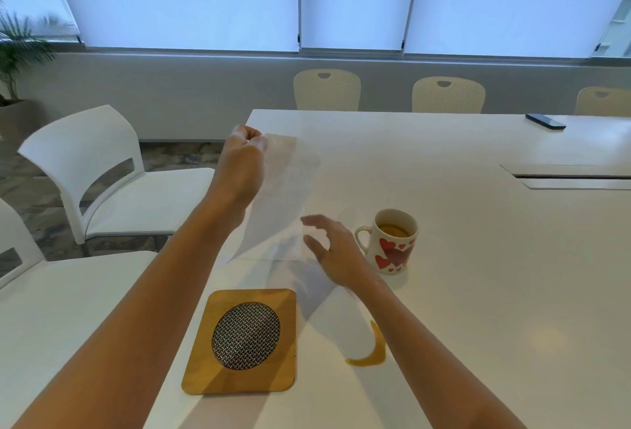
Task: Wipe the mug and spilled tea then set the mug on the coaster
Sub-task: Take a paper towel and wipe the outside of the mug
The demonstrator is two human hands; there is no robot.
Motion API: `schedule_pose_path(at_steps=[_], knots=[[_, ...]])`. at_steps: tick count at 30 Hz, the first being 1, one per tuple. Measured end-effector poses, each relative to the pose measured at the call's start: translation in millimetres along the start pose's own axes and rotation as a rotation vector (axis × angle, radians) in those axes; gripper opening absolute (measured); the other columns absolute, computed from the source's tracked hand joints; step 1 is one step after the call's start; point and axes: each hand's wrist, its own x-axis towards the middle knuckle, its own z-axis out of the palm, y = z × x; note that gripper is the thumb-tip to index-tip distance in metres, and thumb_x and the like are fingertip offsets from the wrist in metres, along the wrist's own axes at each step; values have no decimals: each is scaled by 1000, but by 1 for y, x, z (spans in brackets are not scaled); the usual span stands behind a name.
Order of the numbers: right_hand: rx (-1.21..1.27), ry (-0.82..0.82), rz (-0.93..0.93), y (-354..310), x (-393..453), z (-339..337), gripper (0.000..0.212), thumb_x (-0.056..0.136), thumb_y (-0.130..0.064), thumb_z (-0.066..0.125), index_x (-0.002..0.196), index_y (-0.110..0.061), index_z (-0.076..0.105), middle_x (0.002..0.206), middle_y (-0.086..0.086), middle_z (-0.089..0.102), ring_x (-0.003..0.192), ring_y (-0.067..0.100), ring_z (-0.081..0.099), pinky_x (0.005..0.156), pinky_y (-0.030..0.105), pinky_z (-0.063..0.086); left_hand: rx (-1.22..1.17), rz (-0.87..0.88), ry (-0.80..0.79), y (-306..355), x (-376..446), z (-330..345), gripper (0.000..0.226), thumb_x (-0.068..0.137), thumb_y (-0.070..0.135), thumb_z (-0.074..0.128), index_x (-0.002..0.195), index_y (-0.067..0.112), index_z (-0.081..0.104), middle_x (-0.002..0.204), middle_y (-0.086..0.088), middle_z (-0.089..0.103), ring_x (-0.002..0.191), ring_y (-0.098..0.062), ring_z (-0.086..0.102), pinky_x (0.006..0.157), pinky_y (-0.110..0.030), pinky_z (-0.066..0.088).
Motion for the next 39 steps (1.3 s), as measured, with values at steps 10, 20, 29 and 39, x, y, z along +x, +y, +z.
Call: schedule_pose_path(at_steps=[10, 20, 29, 39], knots=[[774, 67, 42, -48, -19, -30, 108, 56, -86, 65, 144, -37, 26, 147, -6, 44, 130, 14, 51, 106, 43, 48, -494, -229, -391, 11, -23, 31, 20, 104, 22, 31, 100, 12, 49, 95, -8, 60, 96, -25, 58, 80, -39, 51], [1043, 140, 236, -44, -41, -56, 59, 78, -33, 75, 127, -13, 49, 99, 5, 68, 83, 19, 70, 68, 31, 58, -769, -427, -521, -6, -34, 64, 37, 99, 24, 33, 116, 5, 60, 112, -17, 61, 100, -31, 60, 97, -46, 49], [998, 292, 319, -10, -54, -87, 36, 86, -22, 72, 117, -6, 63, 115, 14, 69, 97, 32, 70, 80, 48, 60, -672, -334, -437, -6, -31, 88, 21, 107, 20, 35, 107, 10, 54, 128, -11, 66, 115, -33, 63, 91, -47, 57], [922, 565, 390, 45, -85, -139, 17, 97, -12, 56, 110, -12, 67, 101, 8, 74, 90, 27, 72, 77, 43, 61, 22, 42, -455, -49, -25, 122, 26, 97, 26, 61, 121, 17, 54, 132, 3, 59, 123, -16, 56, 91, -23, 48]])
